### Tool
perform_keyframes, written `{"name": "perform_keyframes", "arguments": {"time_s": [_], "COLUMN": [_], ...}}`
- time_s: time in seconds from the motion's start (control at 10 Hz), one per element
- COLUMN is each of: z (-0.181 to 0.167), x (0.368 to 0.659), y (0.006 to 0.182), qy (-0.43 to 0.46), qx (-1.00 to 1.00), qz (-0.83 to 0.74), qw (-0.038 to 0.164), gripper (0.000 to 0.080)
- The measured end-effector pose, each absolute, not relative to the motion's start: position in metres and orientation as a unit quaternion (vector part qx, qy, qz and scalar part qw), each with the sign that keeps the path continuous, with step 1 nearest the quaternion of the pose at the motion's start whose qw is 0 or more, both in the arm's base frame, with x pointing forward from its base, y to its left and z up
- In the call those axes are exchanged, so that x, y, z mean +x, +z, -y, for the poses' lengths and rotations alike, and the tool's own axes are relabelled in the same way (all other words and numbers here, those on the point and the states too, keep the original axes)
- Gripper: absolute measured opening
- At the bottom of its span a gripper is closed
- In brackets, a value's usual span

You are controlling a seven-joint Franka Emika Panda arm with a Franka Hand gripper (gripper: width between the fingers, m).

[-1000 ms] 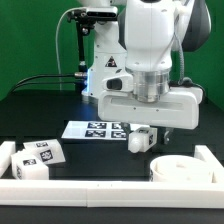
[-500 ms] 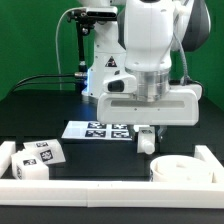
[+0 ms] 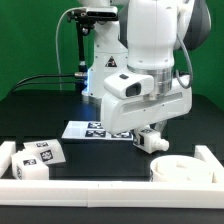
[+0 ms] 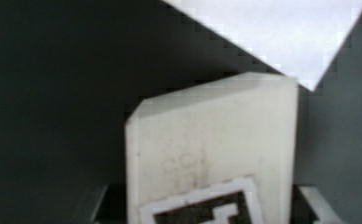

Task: Assemble stool

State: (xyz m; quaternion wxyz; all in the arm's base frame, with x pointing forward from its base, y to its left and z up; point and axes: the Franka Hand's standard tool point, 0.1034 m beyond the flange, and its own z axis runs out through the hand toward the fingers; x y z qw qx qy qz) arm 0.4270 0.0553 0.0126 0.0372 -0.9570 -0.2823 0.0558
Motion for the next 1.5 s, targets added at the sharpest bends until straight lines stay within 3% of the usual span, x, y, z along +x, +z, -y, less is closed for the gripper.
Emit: {"name": "perform_keyframes", "arguments": {"time_s": [0.2,0.3,0.5,0.9,1.3,1.5], "z": [-0.054,-0.053,-0.066,-0.061,-0.042,-0.038], "x": [0.427,0.432,0.438,0.435,0.436,0.436], "y": [0.012,0.014,0.018,0.016,0.016,0.015], "qy": [0.054,0.045,0.015,0.019,0.02,0.025], "qx": [-0.941,-0.899,-0.83,-0.771,-0.517,-0.483], "qz": [0.332,0.433,0.557,0.637,0.856,0.875], "qw": [0.039,0.034,0.013,0.01,-0.006,-0.008], "gripper": [0.0317,0.0317,0.0317,0.0317,0.0317,0.0317]}}
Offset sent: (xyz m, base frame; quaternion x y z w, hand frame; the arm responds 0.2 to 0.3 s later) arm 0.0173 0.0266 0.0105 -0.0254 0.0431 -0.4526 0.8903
